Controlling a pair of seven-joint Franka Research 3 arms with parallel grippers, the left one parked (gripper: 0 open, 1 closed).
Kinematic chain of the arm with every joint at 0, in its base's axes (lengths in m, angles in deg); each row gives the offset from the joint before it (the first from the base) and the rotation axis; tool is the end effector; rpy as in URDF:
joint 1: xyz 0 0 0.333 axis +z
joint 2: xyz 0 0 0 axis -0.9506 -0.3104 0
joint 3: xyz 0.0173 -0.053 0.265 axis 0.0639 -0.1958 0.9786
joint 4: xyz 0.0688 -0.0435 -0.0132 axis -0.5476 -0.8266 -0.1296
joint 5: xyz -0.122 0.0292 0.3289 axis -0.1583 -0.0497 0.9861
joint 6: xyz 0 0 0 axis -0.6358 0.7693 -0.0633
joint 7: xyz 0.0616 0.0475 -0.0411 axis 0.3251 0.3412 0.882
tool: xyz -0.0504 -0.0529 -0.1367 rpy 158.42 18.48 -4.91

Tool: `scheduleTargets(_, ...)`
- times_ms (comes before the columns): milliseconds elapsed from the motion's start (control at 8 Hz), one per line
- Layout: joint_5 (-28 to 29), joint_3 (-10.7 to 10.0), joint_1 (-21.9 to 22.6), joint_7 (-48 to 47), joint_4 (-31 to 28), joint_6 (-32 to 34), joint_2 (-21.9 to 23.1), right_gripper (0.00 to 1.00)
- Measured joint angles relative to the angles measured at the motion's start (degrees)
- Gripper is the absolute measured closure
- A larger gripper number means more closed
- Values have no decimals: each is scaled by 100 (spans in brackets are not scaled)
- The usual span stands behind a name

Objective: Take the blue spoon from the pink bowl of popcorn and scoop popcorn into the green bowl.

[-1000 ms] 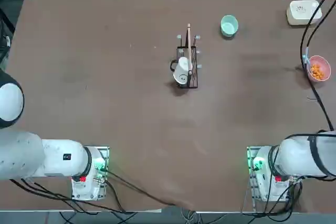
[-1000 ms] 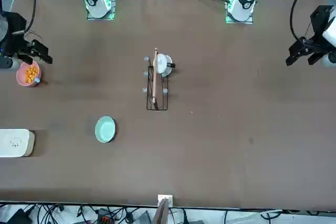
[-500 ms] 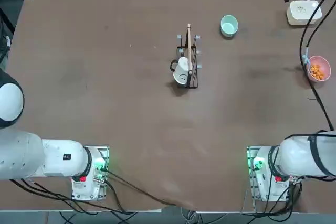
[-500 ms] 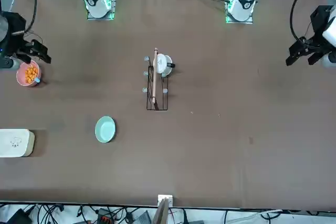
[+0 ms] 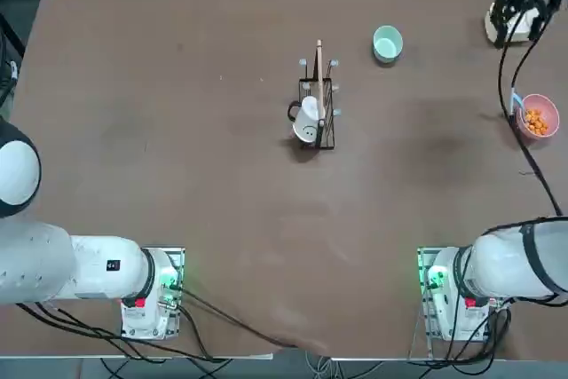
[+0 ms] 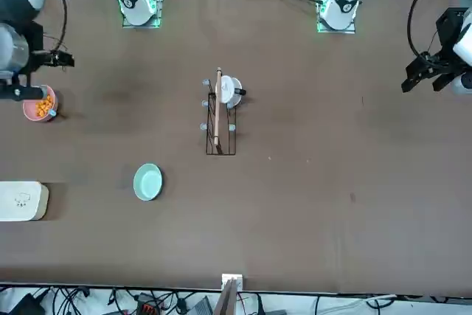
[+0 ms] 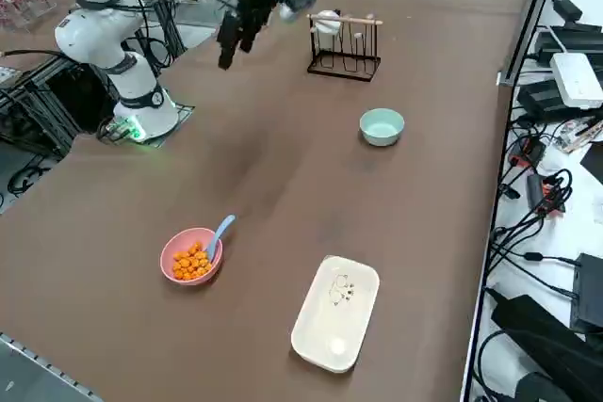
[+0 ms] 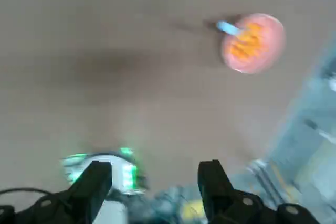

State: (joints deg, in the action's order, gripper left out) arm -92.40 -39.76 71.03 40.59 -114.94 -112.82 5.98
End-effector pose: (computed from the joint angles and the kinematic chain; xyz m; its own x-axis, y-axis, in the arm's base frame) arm 0.4626 -0.0681 0.4121 0.8707 -0.0932 -0.4829 0.0671 -0.9502 0.3043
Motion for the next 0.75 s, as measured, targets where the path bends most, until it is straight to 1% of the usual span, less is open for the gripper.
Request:
scheduleTargets(125,-573,-5,-11,-348,-216,-200,-224,0)
scheduleTargets(375,-1512,-12,-96,-1662,-611,-1066,-765,0)
scheduleTargets(625,-2385,-15,-157,-2988,-700,-1655,-1486,0)
scheduleTargets(750,-2775,-14,-168,-3557,-705,-1824,-1860,0)
